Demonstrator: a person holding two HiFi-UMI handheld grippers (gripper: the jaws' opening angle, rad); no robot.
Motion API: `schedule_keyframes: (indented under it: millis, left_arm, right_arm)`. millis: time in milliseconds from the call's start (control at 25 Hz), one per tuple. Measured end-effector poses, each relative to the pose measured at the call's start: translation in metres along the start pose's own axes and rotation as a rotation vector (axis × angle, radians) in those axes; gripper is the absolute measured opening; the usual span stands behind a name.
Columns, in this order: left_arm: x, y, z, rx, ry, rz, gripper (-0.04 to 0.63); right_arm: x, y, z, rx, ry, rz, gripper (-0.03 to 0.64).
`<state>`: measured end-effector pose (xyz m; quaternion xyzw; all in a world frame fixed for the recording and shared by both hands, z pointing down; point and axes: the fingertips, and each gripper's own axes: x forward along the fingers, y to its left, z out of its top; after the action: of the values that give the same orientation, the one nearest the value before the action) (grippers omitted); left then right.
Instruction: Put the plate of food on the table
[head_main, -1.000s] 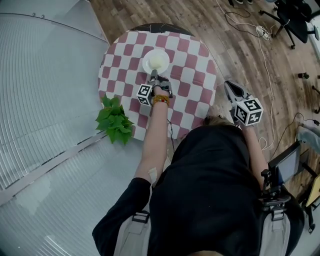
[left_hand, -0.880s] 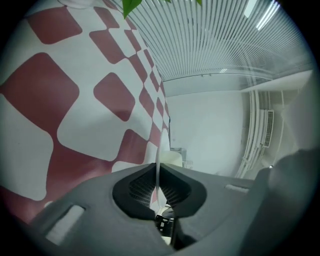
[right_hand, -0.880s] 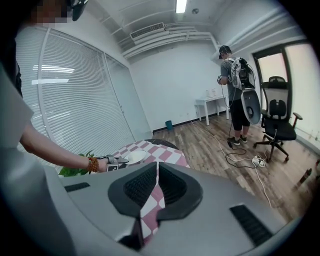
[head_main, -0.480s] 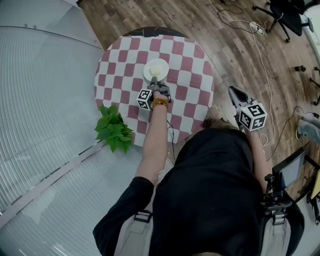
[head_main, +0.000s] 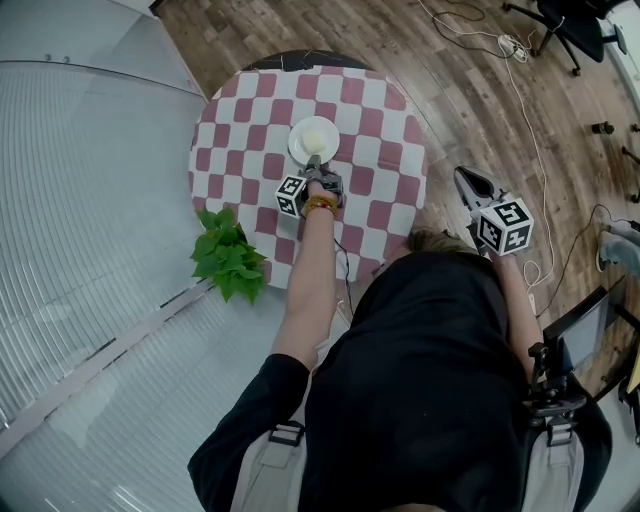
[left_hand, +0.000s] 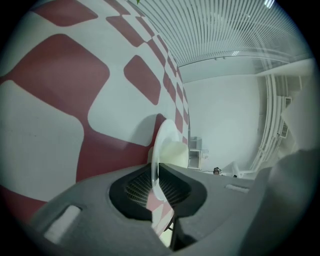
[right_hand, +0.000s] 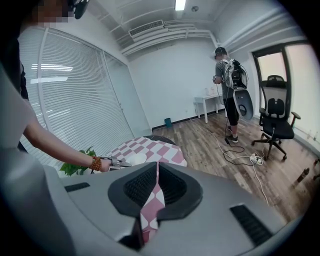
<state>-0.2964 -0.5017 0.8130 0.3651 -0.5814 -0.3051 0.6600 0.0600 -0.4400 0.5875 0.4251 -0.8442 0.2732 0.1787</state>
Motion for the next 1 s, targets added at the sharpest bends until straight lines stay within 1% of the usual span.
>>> schedule_keyframes:
  millis: [200, 320, 480, 800, 880, 1000]
  left_arm:
    - [-0.012, 0.012, -0.006, -0.018, -0.009, 0.034, 0.02]
    - [-0.016, 0.018, -0.01, -0.001, 0.0, 0.052, 0.031]
    - [-0.02, 0.019, -0.016, 0.027, 0.03, 0.066, 0.063]
    - [-0.045, 0.036, -0.033, -0.002, 0.058, 0.088, 0.071]
    - [-0.056, 0.043, -0.04, 0.007, 0.077, 0.094, 0.071]
    - [-0.079, 0.055, -0.05, 0.041, 0.103, 0.101, 0.071]
  right_arm:
    - [-0.003, 0.003, 0.0, -0.005, -0.005, 0.012, 0.018]
    - [-0.005, 0.003, -0.002, -0.001, -0.01, 0.013, 0.018]
    - [-0.009, 0.008, -0.004, -0.009, -0.015, 0.025, 0.018]
    - [-0.016, 0.016, -0.013, 0.005, -0.014, 0.041, 0.018]
    - [-0.017, 0.022, -0.014, 0.003, -0.014, 0.056, 0.018]
    - [-0.015, 0.037, -0.016, -0.003, -0.011, 0.09, 0.018]
